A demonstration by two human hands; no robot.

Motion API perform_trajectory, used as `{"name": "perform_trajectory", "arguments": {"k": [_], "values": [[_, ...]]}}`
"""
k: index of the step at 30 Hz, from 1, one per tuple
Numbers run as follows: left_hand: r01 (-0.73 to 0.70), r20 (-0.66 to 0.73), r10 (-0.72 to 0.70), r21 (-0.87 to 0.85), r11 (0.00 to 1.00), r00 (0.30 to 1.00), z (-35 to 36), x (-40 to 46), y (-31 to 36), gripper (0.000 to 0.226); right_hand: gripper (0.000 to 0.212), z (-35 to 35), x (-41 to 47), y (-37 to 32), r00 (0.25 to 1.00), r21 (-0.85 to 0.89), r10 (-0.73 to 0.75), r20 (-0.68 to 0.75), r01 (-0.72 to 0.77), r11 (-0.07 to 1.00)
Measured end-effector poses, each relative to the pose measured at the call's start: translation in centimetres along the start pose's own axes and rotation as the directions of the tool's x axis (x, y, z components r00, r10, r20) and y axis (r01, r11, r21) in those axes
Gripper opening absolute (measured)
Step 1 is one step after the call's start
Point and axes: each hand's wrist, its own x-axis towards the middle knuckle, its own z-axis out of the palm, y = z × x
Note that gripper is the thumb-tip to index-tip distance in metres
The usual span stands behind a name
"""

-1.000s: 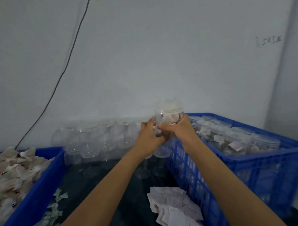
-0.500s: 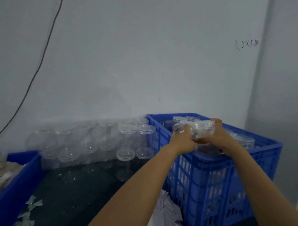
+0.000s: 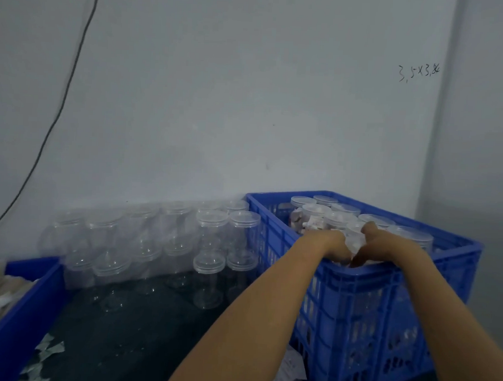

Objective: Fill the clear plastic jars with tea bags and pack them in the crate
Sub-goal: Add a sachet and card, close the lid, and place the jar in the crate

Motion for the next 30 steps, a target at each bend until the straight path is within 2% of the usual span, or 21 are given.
{"name": "perform_trajectory", "arguments": {"k": [4, 8, 12, 14, 20, 24, 25, 27, 28, 30], "values": [[-0.024, 0.083, 0.032, -0.1, 0.995, 0.996, 0.9, 0.9, 2.1, 0.04, 0.087, -0.8, 0.0, 1.4, 0.997, -0.157, 0.034, -0.064, -0.044, 0.987], [-0.028, 0.169, 0.04, -0.075, 0.997, 0.985, 1.9, 1.8, 2.9, 0.048, 0.058, -1.7, 0.3, 2.6, 0.992, -0.259, 0.047, -0.115, -0.076, 0.963], [-0.036, 0.203, 0.032, 0.012, 0.999, 0.979, 2.1, 2.6, 2.7, 0.053, 0.06, -2.3, 0.7, 3.4, 0.993, -0.224, 0.072, -0.09, -0.09, 0.97], [-0.023, 0.18, 0.023, 0.0, 1.0, 0.983, 2.2, 2.8, 2.8, 0.059, 0.056, -2.3, 1.0, 3.7, 0.991, -0.255, 0.085, -0.102, -0.109, 0.961], [-0.039, 0.112, 0.044, -0.052, 0.998, 0.993, 2.0, 2.3, 2.9, 0.058, 0.042, -0.7, 1.4, 3.4, 0.94, -0.214, 0.19, -0.283, -0.255, 0.943], [-0.106, 0.149, 0.11, -0.036, 0.994, 0.983, 1.7, 1.8, 3.1, 0.054, 0.045, -0.4, 0.9, 2.6, 0.926, -0.281, 0.225, -0.302, -0.312, 0.907], [-0.142, 0.107, 0.14, 0.015, 0.99, 0.984, 1.5, 1.6, 3.2, 0.05, 0.047, -0.4, 0.6, 2.4, 0.924, -0.276, 0.23, -0.306, -0.317, 0.907], [-0.167, -0.11, 0.178, 0.106, 0.98, 0.978, 0.9, 0.7, 3.2, 0.042, 0.047, -0.5, -0.1, 1.7, 0.911, -0.197, 0.214, -0.352, -0.295, 0.935], [-0.168, -0.251, 0.19, 0.105, 0.98, 0.949, 0.6, 0.3, 3.0, 0.038, 0.045, -0.4, -0.6, 1.1, 0.9, -0.121, 0.179, -0.398, -0.245, 0.962], [-0.194, -0.505, 0.168, 0.001, 0.981, 0.847, 0.0, -0.7, 1.8, 0.032, 0.035, -0.1, -1.6, -0.9, 0.863, 0.074, 0.063, -0.501, -0.03, 0.997]]}}
